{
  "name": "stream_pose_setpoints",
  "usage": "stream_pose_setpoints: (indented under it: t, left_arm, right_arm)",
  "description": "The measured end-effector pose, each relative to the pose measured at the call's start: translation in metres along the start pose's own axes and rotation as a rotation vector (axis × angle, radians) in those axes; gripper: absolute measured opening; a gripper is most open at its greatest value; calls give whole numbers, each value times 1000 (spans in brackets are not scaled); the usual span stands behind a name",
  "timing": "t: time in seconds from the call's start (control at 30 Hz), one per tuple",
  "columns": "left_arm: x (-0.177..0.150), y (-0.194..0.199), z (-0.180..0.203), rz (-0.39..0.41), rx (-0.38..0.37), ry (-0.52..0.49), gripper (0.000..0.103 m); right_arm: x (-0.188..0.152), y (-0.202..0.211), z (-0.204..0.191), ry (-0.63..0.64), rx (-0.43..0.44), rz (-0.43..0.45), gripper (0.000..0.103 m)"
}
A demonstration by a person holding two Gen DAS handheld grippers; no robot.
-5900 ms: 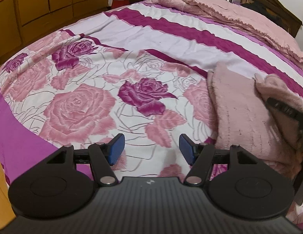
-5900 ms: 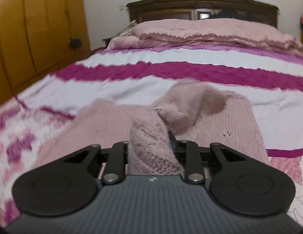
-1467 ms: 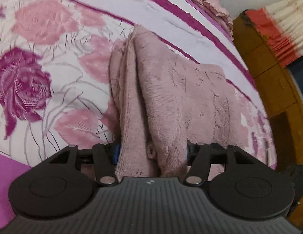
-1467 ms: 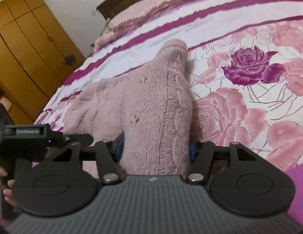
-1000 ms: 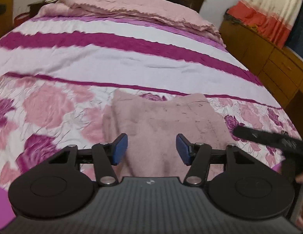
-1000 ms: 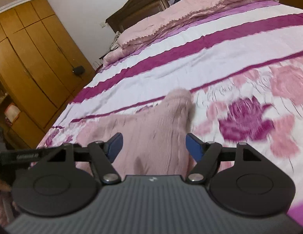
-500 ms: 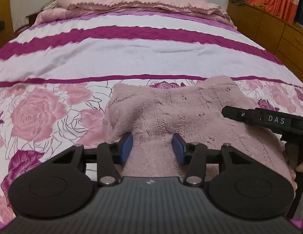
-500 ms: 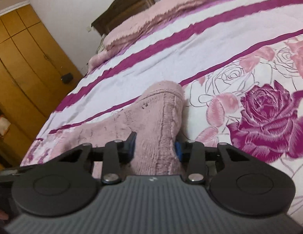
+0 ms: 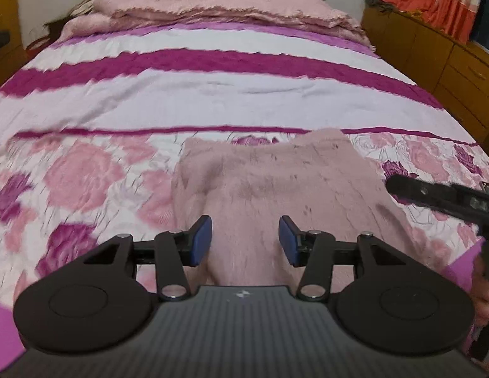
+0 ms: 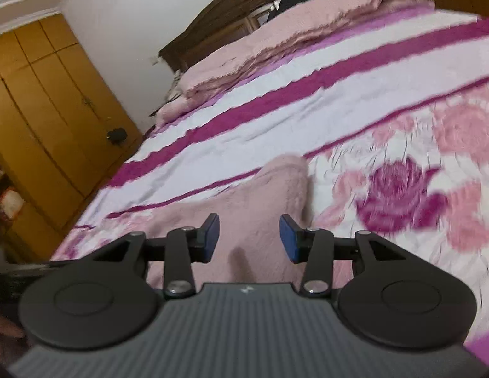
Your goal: Fold small clothes
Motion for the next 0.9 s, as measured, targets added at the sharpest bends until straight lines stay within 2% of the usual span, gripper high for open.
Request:
stream_pose_setpoints:
  t: [0.17, 0.23, 0.27, 0.37, 0.43, 0.53, 0.6, 0.63, 0.67, 0.77, 0.9]
  left_arm:
    - [-25, 21, -5, -20, 26, 30, 55]
    - [-35, 19, -7, -36, 37, 11, 55]
    - [-41, 16, -8, -48, 52, 4, 55]
    - [-52, 4, -18, -66, 50, 17, 58]
    - [-54, -1, -25, -69, 63, 44, 69]
    - [-54, 3, -27, -61, 52, 74, 69]
    - [-55, 10, -22, -46, 64, 55, 69]
    - [-56, 14, -19, -40, 74, 46, 69]
    - [-57, 18, -15, -35, 77, 38, 69]
    - [-62, 31, -7, -31, 72, 28, 70]
    - [-77, 40, 7, -54, 77, -12, 88]
  right_arm:
    - [-26, 27, -9, 25, 3, -7, 44]
    - [-35, 28, -10, 48, 0, -29, 37]
    - [-42, 25, -13, 69, -9, -44, 29]
    - [-57, 15, -16, 120, -42, -52, 29]
    - [-60, 12, -19, 152, -58, -40, 29]
    - [-58, 17, -23, 163, -73, -37, 31]
    - [-58, 24, -26, 165, -76, -26, 31]
    - [-58, 28, -26, 163, -80, -20, 32]
    - [-59, 32, -27, 159, -84, -13, 37]
    - [-64, 44, -29, 140, -93, 7, 58]
    - [-74, 52, -35, 172, -130, -20, 68]
Point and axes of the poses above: each gripper's, at about its wrist camera, not at the fingertips, and y roughly against the way its jaws point, z to its right, x to its top, the point moved 1 cm from there along -y, roughly the way its jaws point, and after that the axes turned 2 degrees about -z, right-handed, at the moved point
